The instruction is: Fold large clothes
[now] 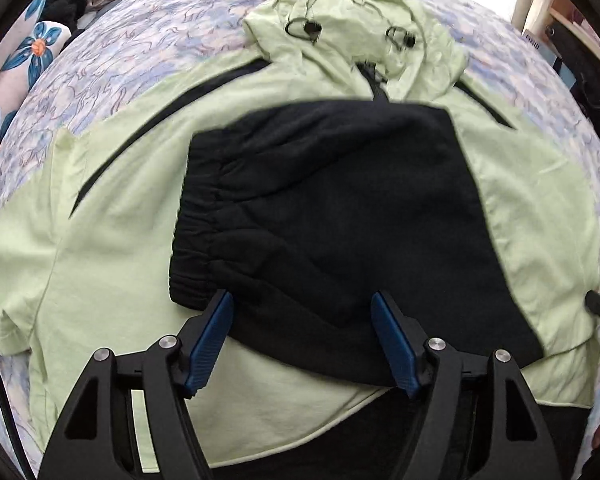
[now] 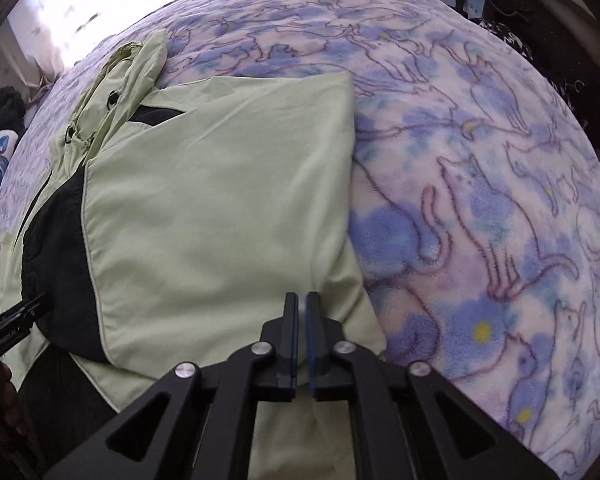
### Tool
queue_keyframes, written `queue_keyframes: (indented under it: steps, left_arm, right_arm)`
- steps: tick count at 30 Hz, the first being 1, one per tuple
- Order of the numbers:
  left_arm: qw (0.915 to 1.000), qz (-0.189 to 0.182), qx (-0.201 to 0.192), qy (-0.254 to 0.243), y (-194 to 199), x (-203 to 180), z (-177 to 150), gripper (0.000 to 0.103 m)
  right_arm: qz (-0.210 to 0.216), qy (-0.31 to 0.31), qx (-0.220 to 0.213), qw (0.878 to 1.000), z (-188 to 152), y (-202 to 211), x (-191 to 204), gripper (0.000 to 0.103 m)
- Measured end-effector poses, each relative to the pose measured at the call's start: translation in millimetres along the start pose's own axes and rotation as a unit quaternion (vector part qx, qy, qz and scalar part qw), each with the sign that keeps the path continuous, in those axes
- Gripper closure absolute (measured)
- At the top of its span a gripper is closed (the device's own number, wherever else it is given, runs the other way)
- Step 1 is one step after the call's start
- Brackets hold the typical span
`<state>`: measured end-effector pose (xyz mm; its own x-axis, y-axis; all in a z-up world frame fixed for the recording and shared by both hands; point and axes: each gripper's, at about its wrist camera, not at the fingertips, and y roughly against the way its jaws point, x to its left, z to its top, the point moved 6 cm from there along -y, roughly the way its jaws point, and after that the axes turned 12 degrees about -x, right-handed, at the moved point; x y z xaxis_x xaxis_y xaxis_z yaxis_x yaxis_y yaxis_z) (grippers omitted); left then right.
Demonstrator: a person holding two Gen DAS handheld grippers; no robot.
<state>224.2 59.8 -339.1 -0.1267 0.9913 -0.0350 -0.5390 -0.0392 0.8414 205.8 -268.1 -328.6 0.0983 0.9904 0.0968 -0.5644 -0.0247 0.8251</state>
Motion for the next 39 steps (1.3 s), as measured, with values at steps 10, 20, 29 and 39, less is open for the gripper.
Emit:
queue_keyframes:
  steps: [10, 20, 29, 39]
  left_arm:
    - [0.9982, -0.011, -0.047, 0.037, -8.6, -6.4, 67.8, 0.033]
    - [0.9985, 0.012, -0.025, 0.047, -57.8, 6.0, 77.9, 0.033]
    - [0.9990, 0.024, -0.024, 0.028, -55.9, -1.5, 76.9, 0.033]
    - [0.9993, 0.021, -0.018, 0.026, -9.8, -5.5, 73.2, 0.033]
  right_arm:
    - [0.096, 0.020, -0.033, 0.995, 42.0, -16.5, 94.0, 0.070]
    - [-0.014, 0.047, -0.059, 0.997, 104.4, -77.8, 43.1, 0.071]
    - [-0.064, -0.046, -0.043, 0.996, 105.3, -62.3, -52.3, 0.071]
    - [-0.023, -0.062, -0.040, 0.997, 74.7, -9.3, -26.2, 0.071]
